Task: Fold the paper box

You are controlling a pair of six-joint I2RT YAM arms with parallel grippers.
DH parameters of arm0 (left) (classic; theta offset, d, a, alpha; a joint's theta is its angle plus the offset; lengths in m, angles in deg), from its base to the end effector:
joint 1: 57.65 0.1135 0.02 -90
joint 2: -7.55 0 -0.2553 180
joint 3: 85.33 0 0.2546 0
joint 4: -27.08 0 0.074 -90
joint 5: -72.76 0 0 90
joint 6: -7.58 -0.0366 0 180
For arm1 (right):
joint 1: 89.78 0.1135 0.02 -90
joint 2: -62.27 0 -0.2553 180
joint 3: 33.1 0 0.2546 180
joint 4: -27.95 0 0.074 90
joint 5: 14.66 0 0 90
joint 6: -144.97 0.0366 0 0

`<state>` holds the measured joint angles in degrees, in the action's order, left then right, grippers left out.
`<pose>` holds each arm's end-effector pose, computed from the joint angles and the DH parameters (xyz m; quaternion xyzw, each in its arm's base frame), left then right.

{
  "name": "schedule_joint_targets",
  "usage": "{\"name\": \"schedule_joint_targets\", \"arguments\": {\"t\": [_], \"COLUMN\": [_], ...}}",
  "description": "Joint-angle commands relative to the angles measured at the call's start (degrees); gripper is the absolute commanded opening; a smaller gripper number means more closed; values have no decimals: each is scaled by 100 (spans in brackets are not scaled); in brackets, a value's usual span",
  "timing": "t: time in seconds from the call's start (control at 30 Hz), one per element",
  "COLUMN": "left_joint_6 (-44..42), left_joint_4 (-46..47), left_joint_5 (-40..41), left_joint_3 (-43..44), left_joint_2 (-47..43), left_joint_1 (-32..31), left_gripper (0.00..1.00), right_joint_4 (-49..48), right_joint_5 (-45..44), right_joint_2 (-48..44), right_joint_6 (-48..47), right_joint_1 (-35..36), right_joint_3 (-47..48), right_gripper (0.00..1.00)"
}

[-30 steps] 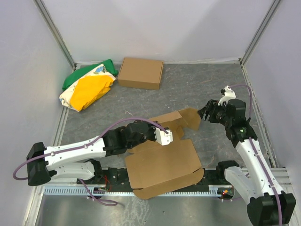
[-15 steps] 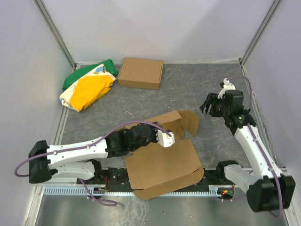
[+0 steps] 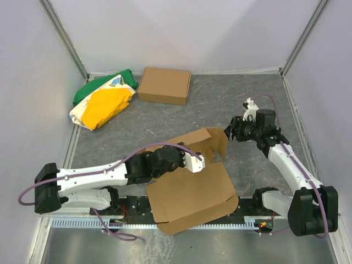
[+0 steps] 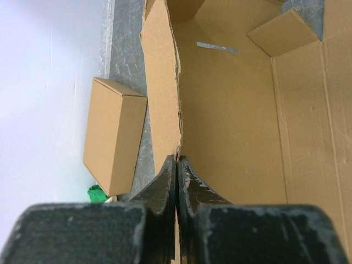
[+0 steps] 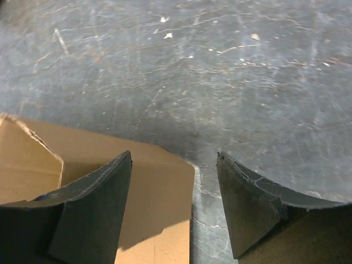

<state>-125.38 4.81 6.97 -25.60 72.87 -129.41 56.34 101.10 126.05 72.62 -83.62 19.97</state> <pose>0.0962 -0.2439 0.2705 0.6469 0.5428 0.0485 0.5334 0.2373 0.0416 0.2278 -0.0072 0.8854 0.2834 0.3684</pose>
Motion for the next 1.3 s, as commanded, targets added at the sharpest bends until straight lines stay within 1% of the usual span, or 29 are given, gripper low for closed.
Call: {"name": "schedule_joint_targets", "arguments": {"t": [0.0,0.23,0.6,0.7,0.77,0.87,0.93,1.13,1.27], "left_joint_6": [-55,-60,83,102,131,246,360,454,455], "left_joint_4": [-354,-459,-497,-506,-507,-507,-513,-489,-444], "left_joint_5": [-102,-63,-13,12,57,244,341,214,124], "left_joint_3": [-81,-69,19,41,55,104,170,172,127], "left_joint_2": [118,171,259,287,297,336,392,298,174], "left_joint_1": [-52,-90,-167,-171,-180,-182,-179,-188,-189], "left_gripper": [3,3,3,3,3,3,3,3,3], "right_joint_4": [-927,-1188,-922,-1026,-1153,-1052,-1026,-1645,-2289], "right_joint_5": [1066,1477,861,492,355,425,492,796,1045], "right_joint_2": [-230,-47,-234,-588,-1000,-1510,-1635,-1367,-874], "right_joint_6": [-172,-185,-420,-334,-194,-167,-100,72,135], "right_joint_1": [173,601,1299,1419,1428,1430,1439,1459,1496], "right_joint_3": [-334,-413,-532,-855,-1130,-1319,-1352,-1493,-1516], "right_gripper": [72,73,75,75,75,76,76,76,77]}}
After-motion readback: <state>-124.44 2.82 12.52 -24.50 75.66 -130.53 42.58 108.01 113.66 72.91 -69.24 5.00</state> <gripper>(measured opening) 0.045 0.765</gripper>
